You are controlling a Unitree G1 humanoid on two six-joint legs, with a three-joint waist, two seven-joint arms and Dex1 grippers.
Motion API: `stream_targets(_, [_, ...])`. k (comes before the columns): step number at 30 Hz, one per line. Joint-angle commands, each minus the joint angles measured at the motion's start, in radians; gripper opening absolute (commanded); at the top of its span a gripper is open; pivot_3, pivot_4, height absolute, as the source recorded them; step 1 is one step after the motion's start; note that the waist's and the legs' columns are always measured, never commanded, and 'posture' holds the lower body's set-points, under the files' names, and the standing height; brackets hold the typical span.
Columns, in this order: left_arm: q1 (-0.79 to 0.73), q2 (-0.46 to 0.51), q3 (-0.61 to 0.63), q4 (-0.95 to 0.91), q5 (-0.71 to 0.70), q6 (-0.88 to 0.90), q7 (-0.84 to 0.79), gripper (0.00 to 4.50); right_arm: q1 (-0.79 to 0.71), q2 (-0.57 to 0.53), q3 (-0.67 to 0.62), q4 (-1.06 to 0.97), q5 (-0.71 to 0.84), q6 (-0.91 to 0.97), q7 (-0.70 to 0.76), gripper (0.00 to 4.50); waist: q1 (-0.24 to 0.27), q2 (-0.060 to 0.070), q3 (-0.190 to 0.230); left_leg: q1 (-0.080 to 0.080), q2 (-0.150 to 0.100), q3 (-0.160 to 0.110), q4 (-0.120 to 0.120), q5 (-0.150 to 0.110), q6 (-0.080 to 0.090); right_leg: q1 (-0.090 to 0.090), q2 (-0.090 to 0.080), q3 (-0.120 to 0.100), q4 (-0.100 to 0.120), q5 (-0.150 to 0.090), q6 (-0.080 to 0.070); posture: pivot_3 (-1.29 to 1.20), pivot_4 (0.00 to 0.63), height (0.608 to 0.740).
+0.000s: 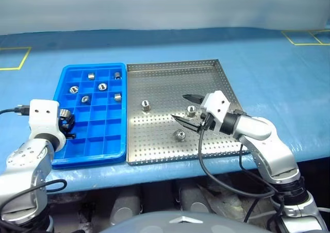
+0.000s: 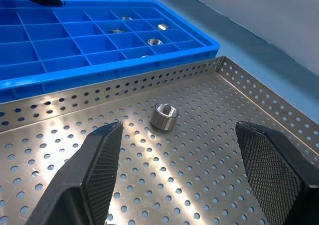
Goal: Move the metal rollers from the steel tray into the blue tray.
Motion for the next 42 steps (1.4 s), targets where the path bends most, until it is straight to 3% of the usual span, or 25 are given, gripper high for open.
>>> stream_targets(1, [-0.036,-0.02,0.025,0.055,0.026,-0.061,0.032,1.75,-0.002,-0.003,0.0,-0.028,0.005,-0.006,-0.006,3.81,0.006,0.0,0.0,0.0,0.0,0.0,0.0,0.0,0.0,0.0,0.0,0.0,0.0,-0.001,-0.002,-0.08,0.15,0.74])
stream_targets(8, [-0.123,-0.038,-0.021,0.167,0.046,-0.131,0.064,1.75,0.013,-0.001,0.065,0.001,-0.045,0.001,-0.026,3.81,0.014,-0.003,-0.001,0.0,0.0,0.0,0.0,0.0,-0.001,0.0,-0.003,-0.004,0.0,-0.001,-0.005,-0.1,0.15,0.74])
stream_targets(16, [-0.12,-0.026,-0.05,0.245,0.049,-0.185,0.061,1.75,0.023,0.001,0.049,-0.004,-0.048,-0.001,-0.051,3.81,0.003,-0.003,-0.001,0.0,0.0,-0.001,0.0,0.0,-0.001,0.0,-0.008,-0.005,0.0,0.0,-0.004,-0.12,0.15,0.74])
stream_targets(23, [-0.134,-0.063,-0.035,0.27,0.076,-0.233,0.115,3.92,0.024,0.0,0.05,0.001,-0.05,-0.005,-0.06,3.81,-0.003,-0.003,-0.001,0.0,0.0,-0.001,0.0,0.0,-0.001,0.0,-0.009,-0.006,0.0,-0.001,-0.004,-0.12,0.15,0.74])
stream_targets(28, [-0.204,-0.152,-0.029,0.207,-0.037,-0.33,0.063,3.92,0.021,0.006,0.041,0.005,-0.053,-0.013,-0.077,3.81,-0.002,-0.003,-0.001,0.0,0.0,-0.001,0.0,0.0,-0.001,0.0,-0.009,-0.006,0.0,0.001,-0.002,-0.13,0.15,0.74])
stream_targets(34, [-0.261,-0.226,-0.233,0.181,-0.134,-0.384,-0.048,3.92,0.022,0.015,0.023,0.002,-0.081,-0.009,-0.127,3.81,-0.003,-0.004,-0.002,-0.001,-0.002,-0.001,0.0,0.0,0.0,0.0,-0.011,-0.006,-0.001,0.002,-0.001,-0.16,0.15,0.74])
stream_targets(38, [-0.278,-0.243,-0.409,0.283,-0.102,-0.358,-0.061,3.92,0.042,0.007,0.013,-0.017,-0.088,-0.003,-0.137,3.81,-0.013,-0.004,-0.002,-0.001,-0.003,-0.001,0.0,0.0,0.0,0.001,-0.007,-0.005,-0.001,0.002,-0.001,-0.2,0.15,0.74])
stream_targets(42, [-0.301,-0.24,-0.503,0.396,-0.05,-0.349,-0.038,3.92,0.061,0.0,-0.001,-0.034,-0.09,0.003,-0.147,3.81,-0.033,-0.004,-0.002,-0.001,-0.003,0.0,0.0,0.0,0.001,0.0,-0.004,-0.004,-0.001,0.002,0.0,-0.23,0.15,0.74])
